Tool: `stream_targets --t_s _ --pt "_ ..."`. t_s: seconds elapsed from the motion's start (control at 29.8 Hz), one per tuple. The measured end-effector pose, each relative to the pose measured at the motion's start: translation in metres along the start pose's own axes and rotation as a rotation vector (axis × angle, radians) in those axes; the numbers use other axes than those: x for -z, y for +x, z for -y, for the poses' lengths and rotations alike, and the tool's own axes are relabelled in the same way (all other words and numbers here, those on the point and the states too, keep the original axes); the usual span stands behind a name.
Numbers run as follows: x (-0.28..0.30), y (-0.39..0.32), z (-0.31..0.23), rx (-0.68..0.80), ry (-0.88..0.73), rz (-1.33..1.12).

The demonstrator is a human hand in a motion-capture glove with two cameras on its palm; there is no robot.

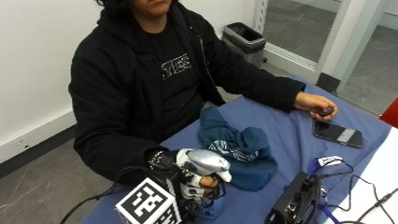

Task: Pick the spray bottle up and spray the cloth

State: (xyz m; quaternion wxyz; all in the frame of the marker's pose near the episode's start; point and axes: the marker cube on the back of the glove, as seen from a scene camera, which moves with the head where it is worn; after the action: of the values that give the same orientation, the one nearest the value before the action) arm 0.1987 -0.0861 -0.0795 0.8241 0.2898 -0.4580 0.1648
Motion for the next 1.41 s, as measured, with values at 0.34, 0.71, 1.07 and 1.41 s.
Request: stream_targets --t_s 0.34,0.71,1.07,1.41 --pt "0.004 0.001 0.0 0.023 0.221 -0.108" --pt "0.002 0.004 0.001 0.067 0.261 -0.134" --pt "0.006 0.005 0.002 0.101 0.26 -0.119" --pt "0.005 0.007 0.0 0.125 0.237 -0.093"
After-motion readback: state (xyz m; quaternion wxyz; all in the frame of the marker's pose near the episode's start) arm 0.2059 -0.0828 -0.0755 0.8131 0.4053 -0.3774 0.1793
